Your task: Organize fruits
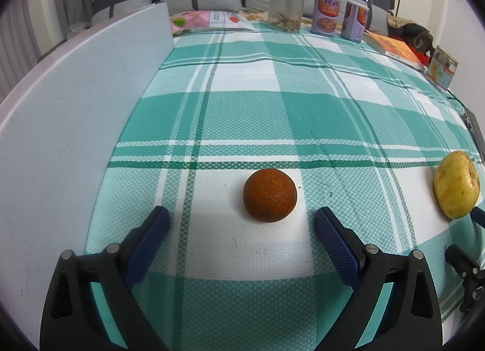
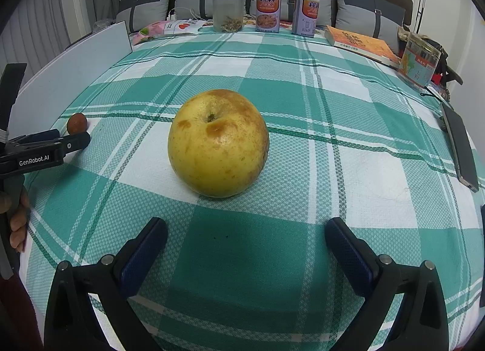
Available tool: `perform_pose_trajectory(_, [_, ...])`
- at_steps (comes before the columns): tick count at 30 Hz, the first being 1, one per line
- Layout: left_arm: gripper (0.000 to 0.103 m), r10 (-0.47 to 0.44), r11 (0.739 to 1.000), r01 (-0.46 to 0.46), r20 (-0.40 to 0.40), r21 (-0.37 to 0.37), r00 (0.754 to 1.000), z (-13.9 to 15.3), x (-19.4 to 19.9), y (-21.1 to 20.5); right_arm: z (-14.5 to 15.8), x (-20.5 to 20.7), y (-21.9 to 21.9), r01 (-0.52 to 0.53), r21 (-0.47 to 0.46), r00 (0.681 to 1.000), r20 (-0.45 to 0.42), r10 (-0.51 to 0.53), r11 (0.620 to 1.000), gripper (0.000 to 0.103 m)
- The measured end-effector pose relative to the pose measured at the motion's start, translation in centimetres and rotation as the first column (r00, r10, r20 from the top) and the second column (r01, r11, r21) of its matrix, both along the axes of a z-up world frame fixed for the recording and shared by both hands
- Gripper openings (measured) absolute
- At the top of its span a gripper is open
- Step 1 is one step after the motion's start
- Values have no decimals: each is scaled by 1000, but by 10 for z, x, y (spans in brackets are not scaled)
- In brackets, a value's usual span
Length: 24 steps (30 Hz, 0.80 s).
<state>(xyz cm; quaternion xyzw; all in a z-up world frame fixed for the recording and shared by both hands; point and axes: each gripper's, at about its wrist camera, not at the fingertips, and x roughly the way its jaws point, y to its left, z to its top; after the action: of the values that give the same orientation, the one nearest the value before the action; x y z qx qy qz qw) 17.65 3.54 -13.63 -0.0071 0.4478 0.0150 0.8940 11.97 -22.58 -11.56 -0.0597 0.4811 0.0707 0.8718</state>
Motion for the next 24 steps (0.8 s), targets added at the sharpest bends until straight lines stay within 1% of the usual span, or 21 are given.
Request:
perform_pose_trajectory(11, [98,-2,1000,2,-1,-8,1000,0,0,1,0,0,0,0,0,1000,0,0,1000,103])
perform_pose_trajectory(13, [99,-7,1000,7,0,-29,1000,0,0,3,0,0,0,0,0,1000,0,0,1000,103])
perform_pose_trajectory(14, [101,-22,998,22,4,-64,1000,1,-1,6,0,0,0,0,0,1000,0,0,1000,103])
perform_pose_trajectory(17, [101,-41,986,45,25,-158,999,4,-5,17,0,0,0,0,0,1000,0,0,1000,103])
perform_pose_trajectory(18, [101,-62,983,64,18,-174,998,5,-6,18,0,0,0,0,0,1000,0,0,1000,103])
perform_pose_trajectory(20, [100,-106,980,101,-23,-172,994,8,-4,16,0,0,0,0,1,1000,0,0,1000,103])
perform_pose_trajectory(22, [99,-123,976,110,-59,-188,991,12,1,12,0,0,0,0,1,1000,0,0,1000,103])
perform_pose_trajectory(23, [99,-123,976,109,-65,-187,990,14,4,9,0,0,0,0,1,1000,0,0,1000,103])
perform_pose_trajectory(24, [99,-117,980,104,-68,-167,991,17,8,5,0,0,0,0,1,1000,0,0,1000,103])
